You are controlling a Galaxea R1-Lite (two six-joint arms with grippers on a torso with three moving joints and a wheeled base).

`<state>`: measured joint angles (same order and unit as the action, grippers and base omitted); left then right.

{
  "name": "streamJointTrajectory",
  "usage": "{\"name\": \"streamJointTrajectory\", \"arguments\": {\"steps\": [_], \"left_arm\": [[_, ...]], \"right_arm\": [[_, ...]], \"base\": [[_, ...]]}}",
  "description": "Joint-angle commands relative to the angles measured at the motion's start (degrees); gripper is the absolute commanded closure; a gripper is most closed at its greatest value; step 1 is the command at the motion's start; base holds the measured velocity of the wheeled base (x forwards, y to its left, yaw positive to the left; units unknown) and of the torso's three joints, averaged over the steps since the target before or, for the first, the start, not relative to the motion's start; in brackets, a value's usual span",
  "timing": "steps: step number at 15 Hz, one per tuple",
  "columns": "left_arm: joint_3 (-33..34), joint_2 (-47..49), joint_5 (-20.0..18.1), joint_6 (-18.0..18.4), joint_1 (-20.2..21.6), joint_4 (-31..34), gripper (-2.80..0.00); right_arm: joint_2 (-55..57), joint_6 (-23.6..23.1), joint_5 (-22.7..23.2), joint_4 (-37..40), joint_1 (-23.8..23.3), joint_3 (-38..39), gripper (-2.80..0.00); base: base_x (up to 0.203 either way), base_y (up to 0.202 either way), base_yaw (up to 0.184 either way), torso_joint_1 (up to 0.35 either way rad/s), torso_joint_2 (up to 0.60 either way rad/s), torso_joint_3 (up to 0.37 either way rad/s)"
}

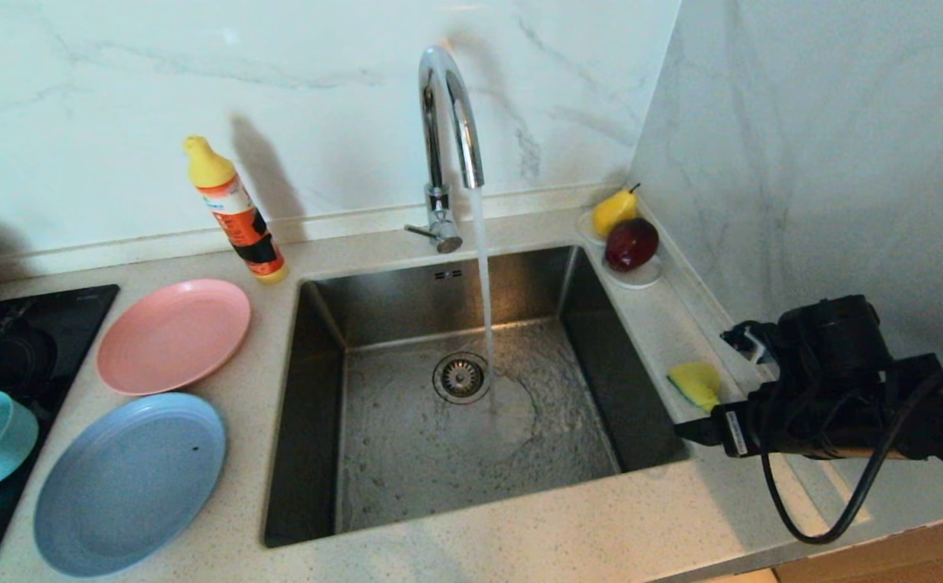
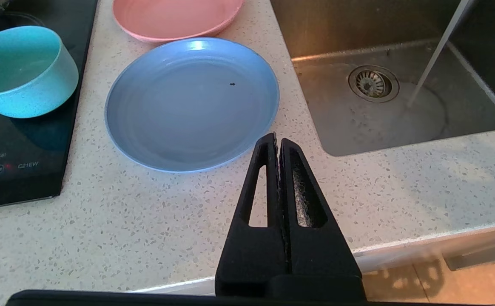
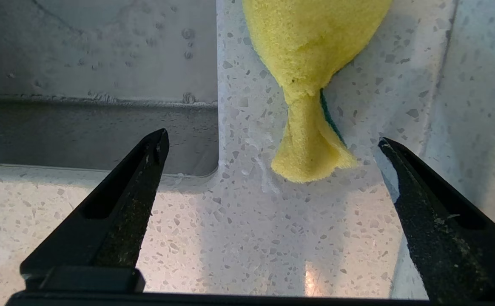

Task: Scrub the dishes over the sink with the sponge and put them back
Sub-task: Pick up a bowl and the sponge

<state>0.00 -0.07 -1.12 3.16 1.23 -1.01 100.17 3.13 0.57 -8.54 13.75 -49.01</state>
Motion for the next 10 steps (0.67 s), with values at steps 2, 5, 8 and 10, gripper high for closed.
{"name": "streamJointTrajectory", "arguments": {"steps": [2, 5, 8, 10], "left_arm": [[1.1, 0.1, 0.0, 0.0, 0.1, 0.0, 0.00], [1.1, 0.1, 0.0, 0.0, 0.1, 0.0, 0.00], [1.1, 0.1, 0.0, 0.0, 0.1, 0.0, 0.00], [1.1, 0.1, 0.0, 0.0, 0.1, 0.0, 0.00]], "right_arm": [[0.6, 0.1, 0.0, -0.1, 0.1, -0.8, -2.80], [0.6, 0.2, 0.0, 0.0, 0.1, -1.6, -2.80], [0.8, 0.2, 0.1, 0.0, 0.1, -2.0, -2.80], [1.1, 0.2, 0.1, 0.0, 0.1, -2.0, -2.80]], "base": [[0.000, 0.000, 0.000, 0.000, 0.00, 0.000], [0.000, 0.000, 0.000, 0.000, 0.00, 0.000], [0.000, 0.000, 0.000, 0.000, 0.00, 0.000], [0.000, 0.000, 0.000, 0.000, 0.00, 0.000]]}}
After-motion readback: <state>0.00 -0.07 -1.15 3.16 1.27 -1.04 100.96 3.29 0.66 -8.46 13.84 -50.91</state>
